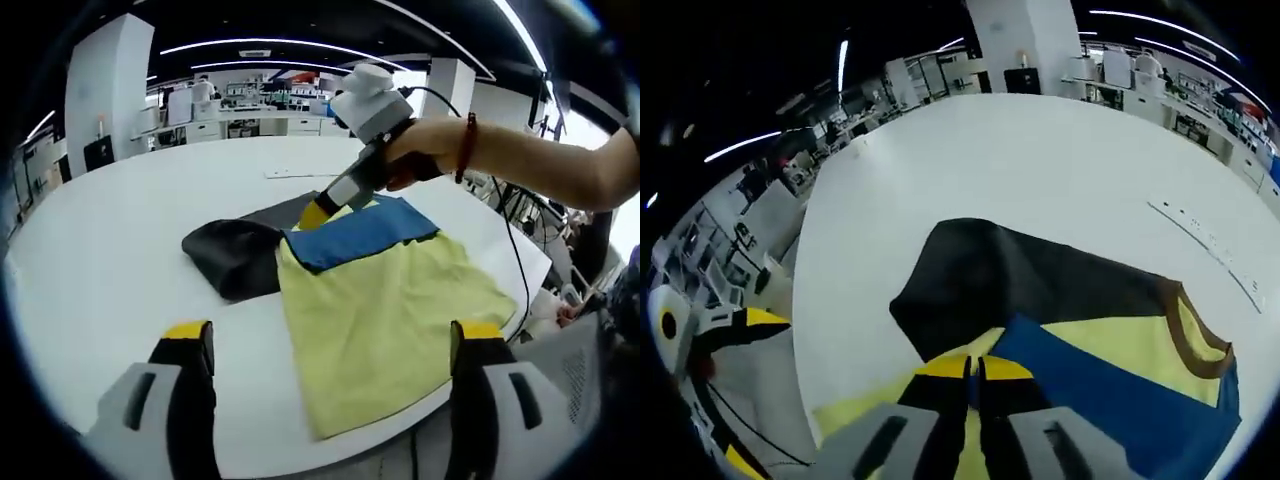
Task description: Fold the garment on the visible template until the final outline fits inside the template.
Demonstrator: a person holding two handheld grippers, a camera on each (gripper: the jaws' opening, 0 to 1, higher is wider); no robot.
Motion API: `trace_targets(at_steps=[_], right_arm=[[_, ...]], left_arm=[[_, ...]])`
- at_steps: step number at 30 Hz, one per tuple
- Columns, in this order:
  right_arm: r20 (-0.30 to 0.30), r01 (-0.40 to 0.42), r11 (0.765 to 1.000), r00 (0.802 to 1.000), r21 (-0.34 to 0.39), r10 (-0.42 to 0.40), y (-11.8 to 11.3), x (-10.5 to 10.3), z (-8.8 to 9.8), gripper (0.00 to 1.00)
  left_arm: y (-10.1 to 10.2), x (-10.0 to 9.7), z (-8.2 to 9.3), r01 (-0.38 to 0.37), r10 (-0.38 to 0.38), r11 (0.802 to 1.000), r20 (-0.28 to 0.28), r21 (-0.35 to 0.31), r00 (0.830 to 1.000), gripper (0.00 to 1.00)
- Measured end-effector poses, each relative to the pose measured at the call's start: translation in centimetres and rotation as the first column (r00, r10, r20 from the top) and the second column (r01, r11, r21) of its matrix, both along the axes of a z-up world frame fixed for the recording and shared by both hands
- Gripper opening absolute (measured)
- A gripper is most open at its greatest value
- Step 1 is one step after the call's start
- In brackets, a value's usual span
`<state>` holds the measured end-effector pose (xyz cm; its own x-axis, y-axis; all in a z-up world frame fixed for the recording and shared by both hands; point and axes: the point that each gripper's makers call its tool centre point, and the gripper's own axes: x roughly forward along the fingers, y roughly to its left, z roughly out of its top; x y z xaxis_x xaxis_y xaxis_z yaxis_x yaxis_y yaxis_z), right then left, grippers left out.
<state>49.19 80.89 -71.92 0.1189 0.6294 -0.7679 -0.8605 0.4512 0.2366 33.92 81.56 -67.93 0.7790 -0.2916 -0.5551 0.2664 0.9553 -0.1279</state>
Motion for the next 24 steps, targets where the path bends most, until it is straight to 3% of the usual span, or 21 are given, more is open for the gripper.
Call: trace_targets(at_steps=[5, 10, 15, 19, 24], right_arm=[[0.035, 0.019, 1.0, 0.999, 0.007, -0.019, -0.3, 0.7, 0.1, 0.05], [0.099, 0.053, 0.999, 0.994, 0.004, -0.053, -1.7, 1.9, 0.6, 0.34], [0.107, 0.115, 0.993, 0.988, 0.012, -0.116, -3.6, 2.8, 1.1, 0.47], [0.14, 0.146, 0.989, 0.98, -0.011, -0.143, -6.5, 3.6, 0.8, 0.62], [0.141, 0.178, 0.983, 0.975, -0.036, -0.172, -10.3, 4.1, 0.5, 0.67]], left_arm=[[0.1, -0.1, 0.1, -0.005, 0.005, 1.0, 0.003, 0.002, 1.0, 0.96], [0.1, -0.1, 0.3, -0.002, 0.002, 1.0, 0.009, 0.014, 1.0, 0.98], [0.0, 0.1, 0.6, -0.004, 0.004, 1.0, 0.013, 0.019, 1.0, 0.99], [-0.1, 0.2, 1.0, -0.002, 0.001, 1.0, 0.021, 0.031, 1.0, 0.99], [-0.2, 0.3, 1.0, 0.006, -0.007, 0.999, 0.019, 0.038, 1.0, 0.99]])
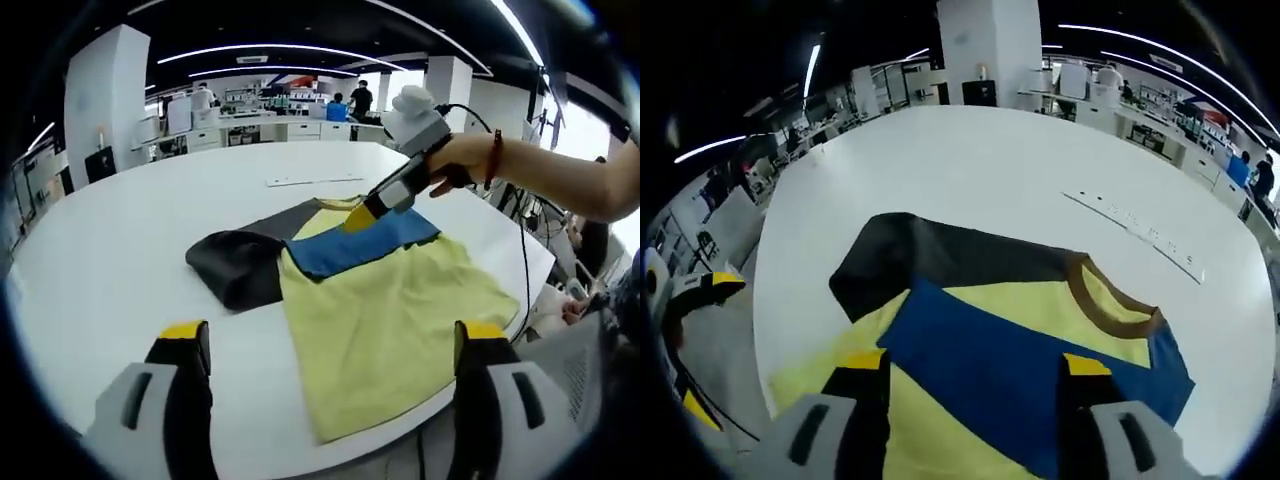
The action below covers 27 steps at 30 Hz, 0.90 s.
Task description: Fold the garment on the visible template until the final outline fits inside the template.
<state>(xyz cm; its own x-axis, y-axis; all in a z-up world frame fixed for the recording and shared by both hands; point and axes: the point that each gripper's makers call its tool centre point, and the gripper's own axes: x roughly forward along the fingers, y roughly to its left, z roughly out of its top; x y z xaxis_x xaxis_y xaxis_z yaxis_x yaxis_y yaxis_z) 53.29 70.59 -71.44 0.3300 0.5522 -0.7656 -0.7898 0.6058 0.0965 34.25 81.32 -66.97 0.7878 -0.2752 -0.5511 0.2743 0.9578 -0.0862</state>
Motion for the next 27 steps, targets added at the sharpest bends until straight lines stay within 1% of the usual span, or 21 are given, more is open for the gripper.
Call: trace_targets(at_steps=[6, 9, 12, 13, 16, 19, 21, 24, 27], right_arm=[[0.017, 0.052, 0.998, 0.999, -0.029, -0.052, -5.1, 1.0, -0.2, 0.67], [0.019, 0.073, 0.995, 0.997, -0.063, -0.072, -7.5, 1.4, -0.6, 0.67], [0.017, 0.114, 0.992, 0.993, -0.06, -0.113, -9.9, 1.7, -0.7, 0.65], [0.017, 0.114, 0.992, 0.993, -0.061, -0.113, -10.2, 1.7, -0.8, 0.64], [0.027, 0.137, 0.988, 0.99, -0.07, -0.136, -12.4, 1.8, -1.2, 0.62], [0.023, 0.181, 0.981, 0.983, -0.077, -0.18, -14.9, 1.7, -1.9, 0.6], [0.018, 0.207, 0.976, 0.978, -0.07, -0.206, -16.0, 1.5, -2.3, 0.58], [0.019, 0.224, 0.972, 0.975, -0.068, -0.223, -17.0, 1.1, -2.9, 0.54], [0.026, 0.232, 0.97, 0.973, -0.077, -0.231, -17.8, 0.6, -3.6, 0.46]], left_arm=[[-0.4, 0.2, 0.0, 0.015, -0.015, 1.0, -0.005, 0.006, 1.0, 0.99], [-0.2, 0.2, 0.0, 0.008, -0.008, 1.0, -0.005, 0.01, 1.0, 0.99], [-0.1, 0.2, -0.1, 0.006, -0.006, 1.0, -0.008, 0.018, 1.0, 0.99], [-0.1, 0.2, -0.1, 0.004, -0.004, 1.0, -0.007, 0.018, 1.0, 0.99], [-0.1, 0.2, 0.0, 0.001, -0.001, 1.0, -0.005, 0.017, 1.0, 0.99], [-0.1, 0.3, 0.0, 0.0, 0.0, 1.0, -0.004, 0.018, 1.0, 0.99], [-0.2, 0.3, -0.1, 0.0, 0.001, 1.0, -0.006, 0.022, 1.0, 0.99], [-0.3, 0.4, 0.0, 0.001, 0.0, 1.0, -0.006, 0.024, 1.0, 0.99], [-0.4, 0.5, 0.1, 0.002, -0.002, 1.0, -0.002, 0.027, 1.0, 0.99]])
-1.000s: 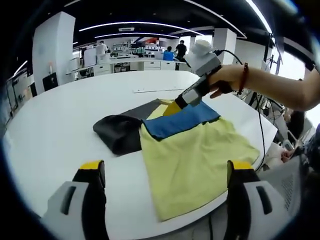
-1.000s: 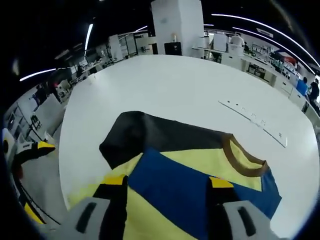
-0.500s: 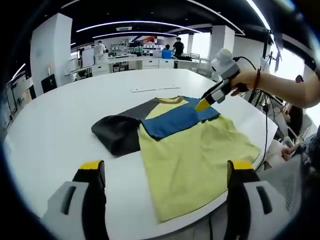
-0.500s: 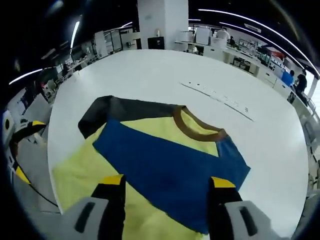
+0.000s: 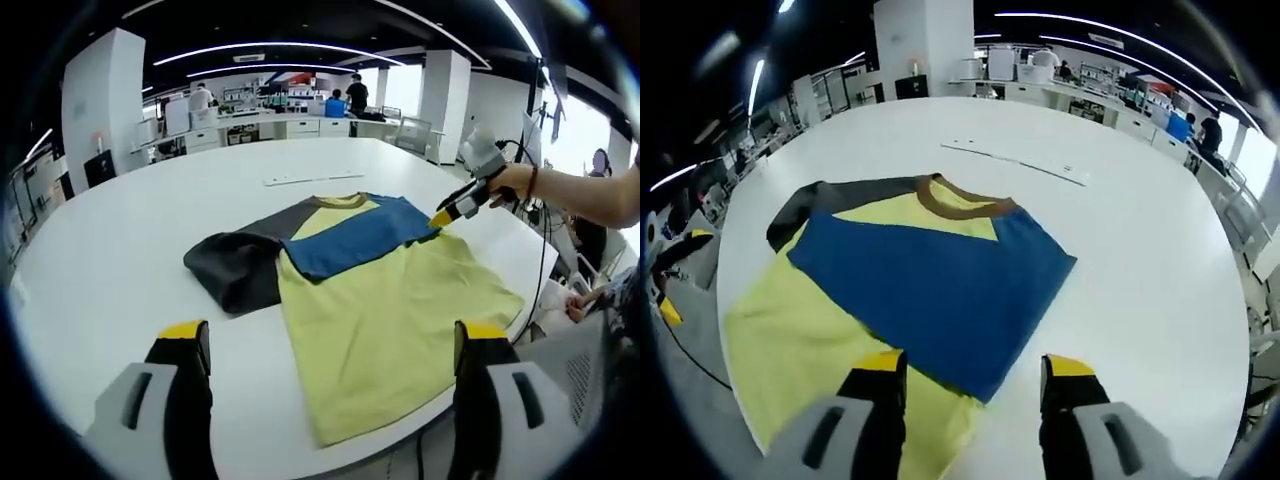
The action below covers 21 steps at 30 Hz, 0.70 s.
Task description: Fold the garment on the visible template until the final outline fits inside the template.
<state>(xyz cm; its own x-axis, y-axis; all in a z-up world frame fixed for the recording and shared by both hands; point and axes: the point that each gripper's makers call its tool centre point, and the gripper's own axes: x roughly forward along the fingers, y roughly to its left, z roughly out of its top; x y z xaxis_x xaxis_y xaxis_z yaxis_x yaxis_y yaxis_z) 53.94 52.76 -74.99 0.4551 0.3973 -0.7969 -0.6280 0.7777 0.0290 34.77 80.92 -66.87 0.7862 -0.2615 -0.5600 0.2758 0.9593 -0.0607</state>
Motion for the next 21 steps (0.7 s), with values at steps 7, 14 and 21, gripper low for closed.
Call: trace_targets(at_steps=[7, 14, 21], right_arm=[[-0.002, 0.047, 0.999, 0.999, 0.003, -0.047, -1.1, -0.9, -1.6, 0.3], [0.031, 0.142, 0.989, 0.989, 0.03, -0.143, -1.7, -0.8, -2.4, 0.17], [0.071, 0.176, 0.983, 0.981, 0.043, -0.179, -1.2, -1.1, -2.5, 0.07]], left_arm=[[0.3, 0.0, 0.0, -0.012, 0.012, 1.0, -0.001, 0.009, 1.0, 0.96], [0.9, 0.1, -0.2, -0.026, 0.027, 0.999, -0.003, 0.032, 1.0, 0.95], [1.2, 0.4, -0.2, -0.048, 0.048, 0.998, 0.002, 0.027, 0.999, 0.89]])
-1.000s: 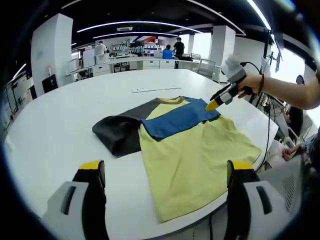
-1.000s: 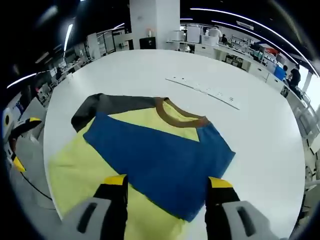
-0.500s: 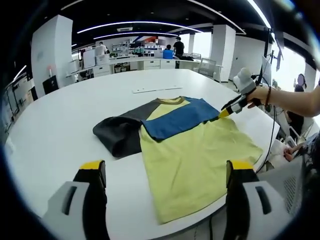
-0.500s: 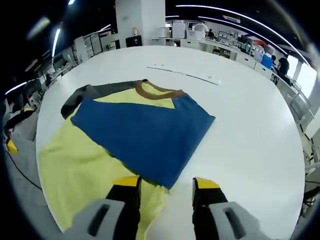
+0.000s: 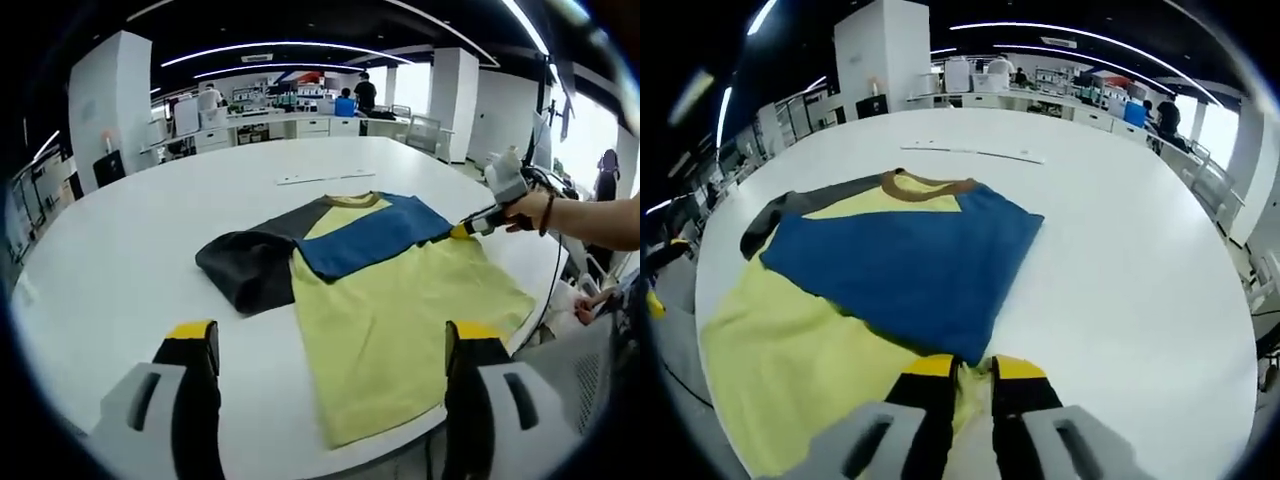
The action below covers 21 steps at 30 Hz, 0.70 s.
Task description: Fold the garment on the visible template until the final outline fits inside the template.
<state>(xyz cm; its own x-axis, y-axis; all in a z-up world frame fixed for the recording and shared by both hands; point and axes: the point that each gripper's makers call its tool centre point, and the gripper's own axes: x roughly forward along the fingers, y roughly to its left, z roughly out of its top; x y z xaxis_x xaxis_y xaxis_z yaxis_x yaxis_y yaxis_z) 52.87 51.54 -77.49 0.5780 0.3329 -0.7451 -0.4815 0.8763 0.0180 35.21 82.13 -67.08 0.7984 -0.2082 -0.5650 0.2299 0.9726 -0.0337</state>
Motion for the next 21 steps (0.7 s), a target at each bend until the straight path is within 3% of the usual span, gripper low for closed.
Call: trace_targets(at_steps=[6, 14, 21], right_arm=[[0.021, 0.02, 1.0, 1.0, 0.001, -0.02, 0.1, -0.1, 0.1, 0.04], [0.038, 0.001, 1.0, 0.999, -0.01, -0.001, 0.0, 0.0, 0.1, 0.02], [0.037, -0.022, 1.0, 0.999, -0.02, 0.023, -0.2, 0.0, 0.1, 0.01]], left_arm=[[0.6, 1.4, 0.1, -0.02, 0.02, 1.0, 0.02, -0.014, 1.0, 0.77], [0.4, 5.2, 0.1, 0.005, -0.004, 1.0, 0.058, -0.021, 0.998, 0.63], [0.7, 8.5, -1.8, -0.011, 0.012, 1.0, 0.058, -0.026, 0.998, 0.43]])
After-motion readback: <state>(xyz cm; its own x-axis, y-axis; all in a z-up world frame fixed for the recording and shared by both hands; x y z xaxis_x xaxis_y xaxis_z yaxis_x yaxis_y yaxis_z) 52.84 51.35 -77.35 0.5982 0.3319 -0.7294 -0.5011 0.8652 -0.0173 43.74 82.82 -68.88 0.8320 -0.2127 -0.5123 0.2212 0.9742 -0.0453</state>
